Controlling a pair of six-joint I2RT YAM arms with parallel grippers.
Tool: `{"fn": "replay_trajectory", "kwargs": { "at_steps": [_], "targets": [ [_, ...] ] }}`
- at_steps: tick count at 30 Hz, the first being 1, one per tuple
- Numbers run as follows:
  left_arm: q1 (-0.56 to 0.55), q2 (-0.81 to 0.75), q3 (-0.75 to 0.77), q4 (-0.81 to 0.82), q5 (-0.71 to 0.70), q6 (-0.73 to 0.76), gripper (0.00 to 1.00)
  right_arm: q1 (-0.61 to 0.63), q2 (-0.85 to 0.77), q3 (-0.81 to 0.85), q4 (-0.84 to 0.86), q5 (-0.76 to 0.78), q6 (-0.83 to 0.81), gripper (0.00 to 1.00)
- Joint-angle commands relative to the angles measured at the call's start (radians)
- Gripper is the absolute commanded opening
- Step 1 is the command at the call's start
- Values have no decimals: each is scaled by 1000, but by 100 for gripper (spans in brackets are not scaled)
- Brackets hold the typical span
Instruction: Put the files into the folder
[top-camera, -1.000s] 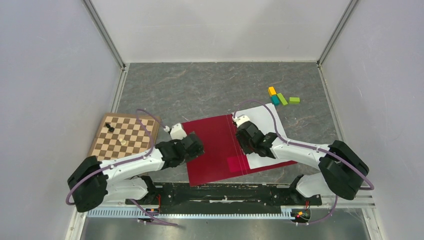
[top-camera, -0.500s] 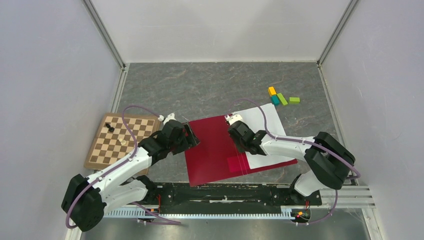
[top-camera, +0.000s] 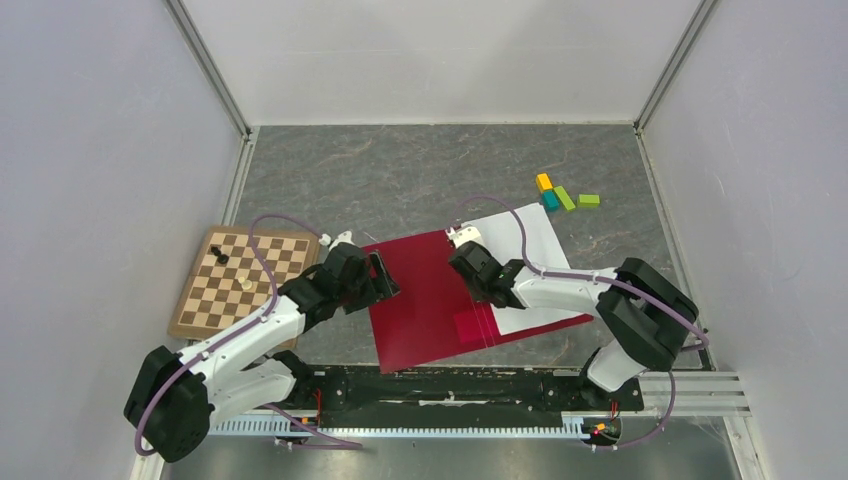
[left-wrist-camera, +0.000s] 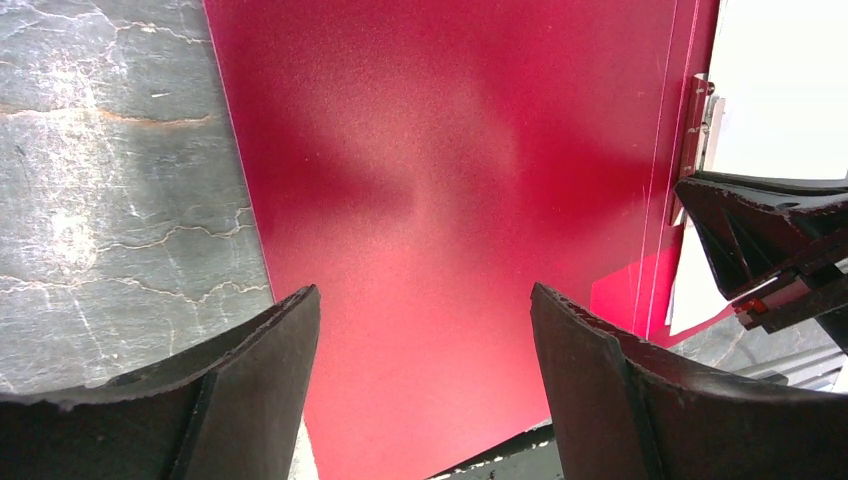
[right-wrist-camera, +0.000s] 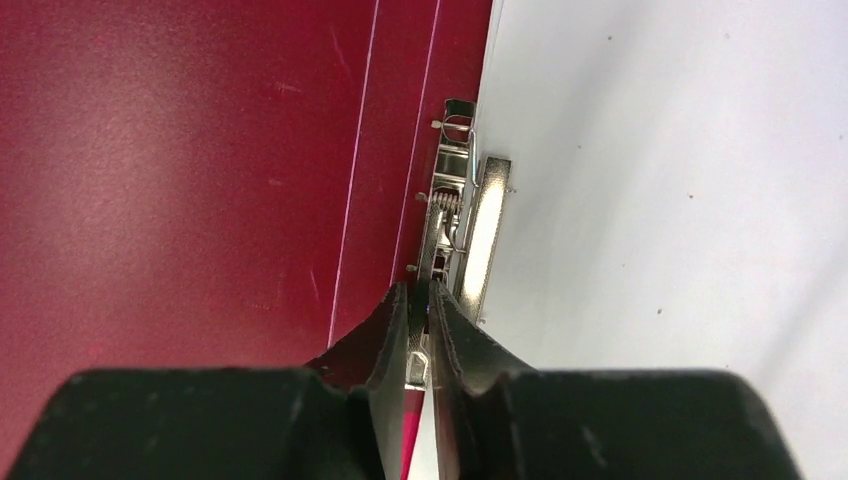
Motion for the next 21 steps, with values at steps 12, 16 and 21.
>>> {"fn": "replay_trajectory", "kwargs": {
  "at_steps": [12,16,21],
  "targets": [
    [54,-7,-87,150,48,8,84,17,22,77,-59,29,17,0],
    [60,-19,-110,165,55,-6,84,-3,-7,113,-82,21,7,0],
    [69,-57,-130,120,1,-26,84,-40,-44,149,-108,7,-7,0]
  ]
}}
